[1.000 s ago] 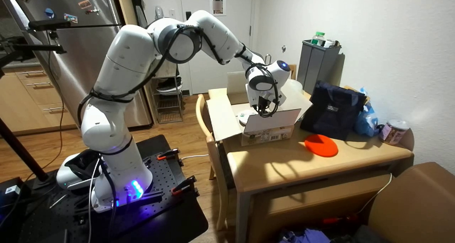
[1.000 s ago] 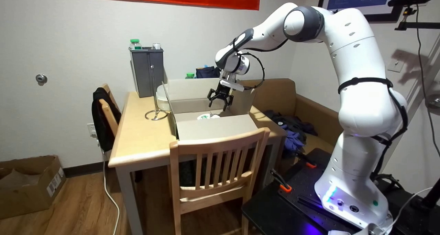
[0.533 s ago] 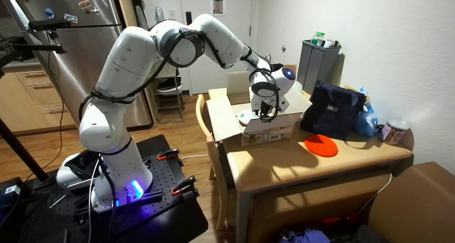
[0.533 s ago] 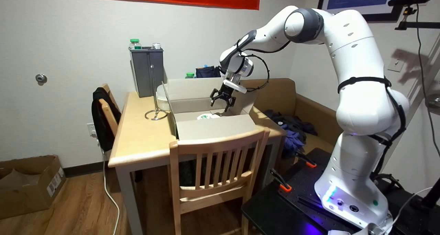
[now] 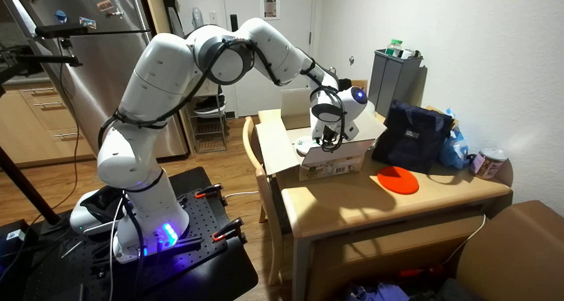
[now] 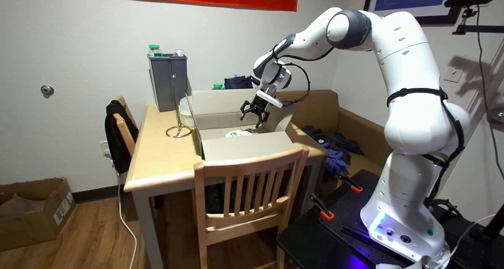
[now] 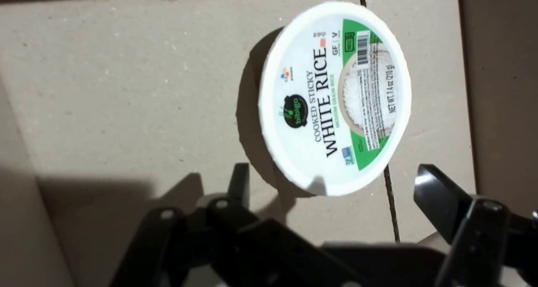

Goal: Put the thing in the box on the table

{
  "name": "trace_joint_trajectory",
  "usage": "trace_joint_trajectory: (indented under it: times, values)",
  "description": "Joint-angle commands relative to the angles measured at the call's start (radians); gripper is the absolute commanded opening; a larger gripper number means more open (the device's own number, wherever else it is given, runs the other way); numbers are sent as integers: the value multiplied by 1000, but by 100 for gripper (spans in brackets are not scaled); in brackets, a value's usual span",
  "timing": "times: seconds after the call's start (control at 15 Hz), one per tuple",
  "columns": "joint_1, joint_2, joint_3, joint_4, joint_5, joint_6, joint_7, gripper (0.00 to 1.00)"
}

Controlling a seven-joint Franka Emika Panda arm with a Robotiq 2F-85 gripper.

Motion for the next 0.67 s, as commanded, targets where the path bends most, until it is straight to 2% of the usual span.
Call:
trace_joint_trajectory:
  times: [0.0,0.6]
  values:
    - [-2,30,15,-5,43,34,-33,100]
    - [24,59,-2,-6,7,51,9,100]
